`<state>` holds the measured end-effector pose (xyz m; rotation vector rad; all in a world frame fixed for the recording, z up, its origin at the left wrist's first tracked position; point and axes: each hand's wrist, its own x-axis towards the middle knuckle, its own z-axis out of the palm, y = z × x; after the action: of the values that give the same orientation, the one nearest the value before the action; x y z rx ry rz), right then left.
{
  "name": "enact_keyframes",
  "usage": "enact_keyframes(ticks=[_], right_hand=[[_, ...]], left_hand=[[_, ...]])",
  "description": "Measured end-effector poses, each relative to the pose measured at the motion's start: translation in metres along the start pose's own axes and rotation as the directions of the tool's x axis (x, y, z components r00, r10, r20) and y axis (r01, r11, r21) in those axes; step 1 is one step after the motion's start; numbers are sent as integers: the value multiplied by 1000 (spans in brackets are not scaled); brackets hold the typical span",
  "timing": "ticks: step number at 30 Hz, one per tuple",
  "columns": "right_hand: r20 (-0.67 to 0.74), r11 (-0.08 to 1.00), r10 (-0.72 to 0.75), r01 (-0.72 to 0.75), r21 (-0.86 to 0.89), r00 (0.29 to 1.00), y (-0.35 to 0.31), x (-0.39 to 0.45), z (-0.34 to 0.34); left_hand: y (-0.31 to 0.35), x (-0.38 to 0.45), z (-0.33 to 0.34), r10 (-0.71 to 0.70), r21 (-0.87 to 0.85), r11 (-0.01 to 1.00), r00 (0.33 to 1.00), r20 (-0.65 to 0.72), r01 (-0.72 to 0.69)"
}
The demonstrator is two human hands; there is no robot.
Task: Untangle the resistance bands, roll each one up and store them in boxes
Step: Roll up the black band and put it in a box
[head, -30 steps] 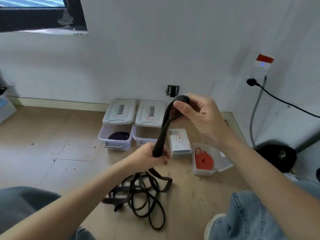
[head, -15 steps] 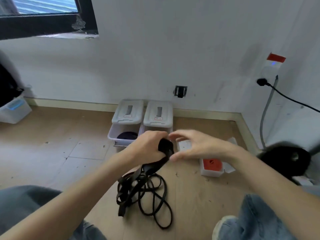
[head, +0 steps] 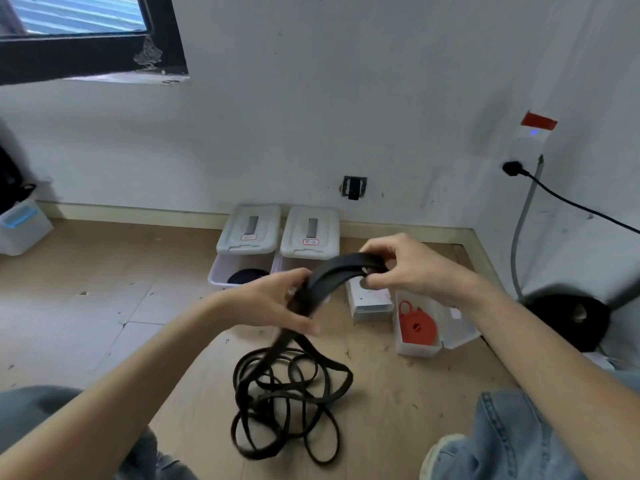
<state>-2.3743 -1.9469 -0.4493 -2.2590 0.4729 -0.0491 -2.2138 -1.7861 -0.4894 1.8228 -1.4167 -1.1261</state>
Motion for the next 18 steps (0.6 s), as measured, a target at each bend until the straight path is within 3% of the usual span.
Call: enact_keyframes(ticks=[1, 3, 7, 11, 13, 16, 18], right_hand=[[24, 998, -39, 38, 41, 999, -3, -1, 0], [67, 994, -78, 72, 77, 995, -5, -3, 5], [-24, 947, -47, 52, 317, 999, -5, -3, 0], [-92, 823, -184, 204, 529, 979, -10, -6, 1], [-154, 668, -241, 279, 690, 958, -16, -4, 4], [-302, 313, -89, 314, 896, 949, -19, 1, -2], [-348, 338, 15, 323, 884, 937, -16, 3, -6]], left_hand=[[0, 2, 3, 27, -92, 995, 999, 32, -24], [3, 4, 6, 98, -183, 977, 993, -66, -108], [12, 0, -1, 167, -219, 955, 973, -161, -200], [16, 2, 7, 179, -201, 954, 960, -213, -222], [9, 8, 23, 180, -173, 962, 966, -184, -212], [-16, 11, 46, 63, -103, 992, 997, -44, -67], [-20, 11, 42, -64, -86, 995, 996, -70, 58]])
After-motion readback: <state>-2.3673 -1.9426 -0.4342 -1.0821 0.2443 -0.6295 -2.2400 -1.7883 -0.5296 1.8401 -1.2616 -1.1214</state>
